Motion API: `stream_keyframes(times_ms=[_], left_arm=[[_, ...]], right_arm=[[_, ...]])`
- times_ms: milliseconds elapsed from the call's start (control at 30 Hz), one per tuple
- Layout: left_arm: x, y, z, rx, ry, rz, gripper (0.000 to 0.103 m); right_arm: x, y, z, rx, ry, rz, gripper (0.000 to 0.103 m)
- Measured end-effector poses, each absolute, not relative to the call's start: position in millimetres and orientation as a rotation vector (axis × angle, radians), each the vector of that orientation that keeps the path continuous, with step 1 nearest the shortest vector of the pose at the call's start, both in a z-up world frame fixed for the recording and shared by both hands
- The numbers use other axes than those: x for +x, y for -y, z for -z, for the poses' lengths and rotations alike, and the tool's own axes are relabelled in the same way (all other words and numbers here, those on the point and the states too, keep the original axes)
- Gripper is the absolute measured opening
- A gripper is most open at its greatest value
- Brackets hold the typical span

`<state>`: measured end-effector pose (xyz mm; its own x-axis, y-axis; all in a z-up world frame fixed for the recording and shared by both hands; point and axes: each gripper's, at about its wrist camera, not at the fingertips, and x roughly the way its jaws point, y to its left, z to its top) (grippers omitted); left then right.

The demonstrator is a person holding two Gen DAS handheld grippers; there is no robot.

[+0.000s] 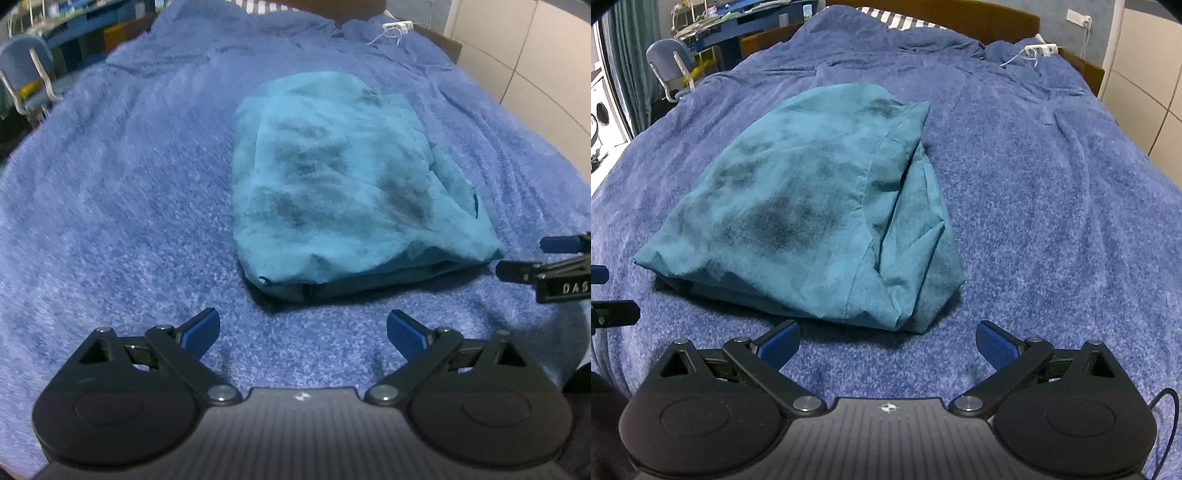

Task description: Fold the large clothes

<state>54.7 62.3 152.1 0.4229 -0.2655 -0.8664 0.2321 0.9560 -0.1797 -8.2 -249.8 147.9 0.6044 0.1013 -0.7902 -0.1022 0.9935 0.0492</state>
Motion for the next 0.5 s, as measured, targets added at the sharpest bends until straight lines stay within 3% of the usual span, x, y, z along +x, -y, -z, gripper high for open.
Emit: stream_keyframes(times_ms=[500], left_arm=[[105, -73, -90, -0.021, -1.236, 0.316, 0.103]], right_arm=[[27, 227, -107, -0.079, -1.098, -0.127, 0.102]])
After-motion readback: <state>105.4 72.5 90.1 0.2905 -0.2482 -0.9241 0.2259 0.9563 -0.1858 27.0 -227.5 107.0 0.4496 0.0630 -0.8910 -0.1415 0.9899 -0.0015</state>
